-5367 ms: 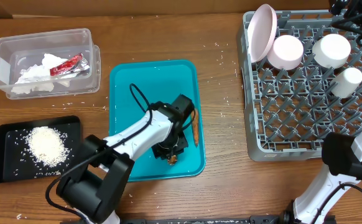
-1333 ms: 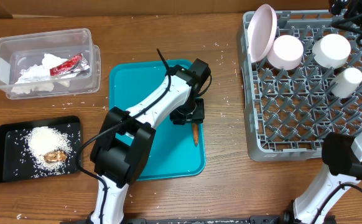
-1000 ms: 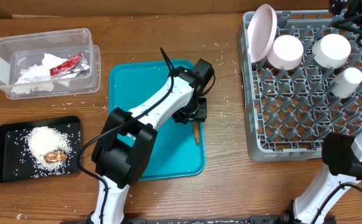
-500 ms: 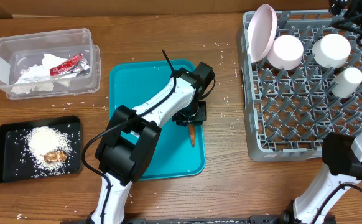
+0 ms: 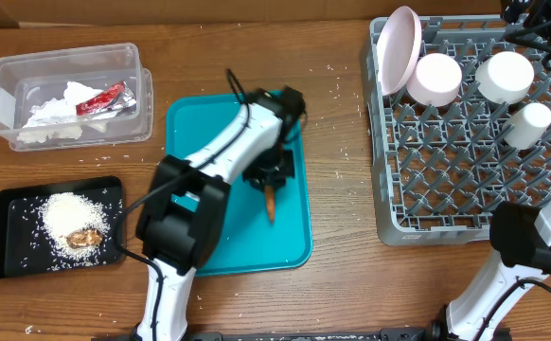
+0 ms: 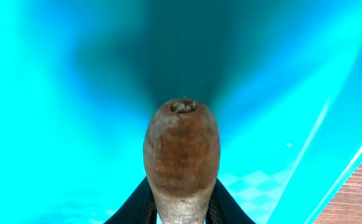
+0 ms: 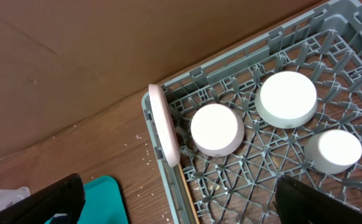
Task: Sort waste into correct bins and load items into the dishwasher
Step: 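Carry the carrot scrap left and release it onto the black tray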
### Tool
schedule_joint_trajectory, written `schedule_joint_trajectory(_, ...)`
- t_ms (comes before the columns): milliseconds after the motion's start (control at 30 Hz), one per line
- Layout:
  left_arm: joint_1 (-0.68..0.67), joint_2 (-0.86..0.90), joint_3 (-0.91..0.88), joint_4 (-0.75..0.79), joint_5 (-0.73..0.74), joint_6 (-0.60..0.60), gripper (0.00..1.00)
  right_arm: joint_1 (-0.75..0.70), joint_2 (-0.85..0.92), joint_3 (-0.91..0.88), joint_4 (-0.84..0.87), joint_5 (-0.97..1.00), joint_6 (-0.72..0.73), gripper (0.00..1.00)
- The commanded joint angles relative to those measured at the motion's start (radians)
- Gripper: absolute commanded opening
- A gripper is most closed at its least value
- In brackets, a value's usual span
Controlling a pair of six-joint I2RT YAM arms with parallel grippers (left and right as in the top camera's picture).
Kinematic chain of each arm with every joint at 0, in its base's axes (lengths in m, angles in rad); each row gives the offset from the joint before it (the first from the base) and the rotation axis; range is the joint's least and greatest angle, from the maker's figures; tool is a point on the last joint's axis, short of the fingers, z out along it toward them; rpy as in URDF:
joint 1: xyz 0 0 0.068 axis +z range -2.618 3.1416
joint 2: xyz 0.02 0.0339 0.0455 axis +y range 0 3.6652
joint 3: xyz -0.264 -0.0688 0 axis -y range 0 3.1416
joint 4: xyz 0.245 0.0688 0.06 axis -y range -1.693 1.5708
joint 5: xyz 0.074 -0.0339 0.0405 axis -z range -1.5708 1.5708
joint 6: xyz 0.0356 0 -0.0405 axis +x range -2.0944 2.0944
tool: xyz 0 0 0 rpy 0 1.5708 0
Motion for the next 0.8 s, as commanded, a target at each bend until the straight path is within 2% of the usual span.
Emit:
schedule_joint_trajectory(0, 0.098, 0.008, 0.115, -0.077, -0.003, -0.021, 0.14, 0.0, -0.019, 0.007, 0.003, -0.005, -0.004, 1.0)
schedule_joint_trajectory(167, 0.24, 0.005, 0.255, -0.206, -0.011, -0.021, 0.13, 0.0, -0.019, 0.007, 0.003, -0.005, -0.004, 1.0)
schedule_joint_trajectory(333, 0.444, -0.019, 0.402, -0.337, -0.013, -0.037, 0.14, 0.0, -0.019, 0.007, 0.003, -0.005, -0.005, 1.0)
schedule_joint_trajectory(767, 0.947, -0.095, 0.41, -0.4, -0.056, -0.055, 0.17, 0.0, -0.019, 0.007, 0.003, -0.005, -0.004, 1.0)
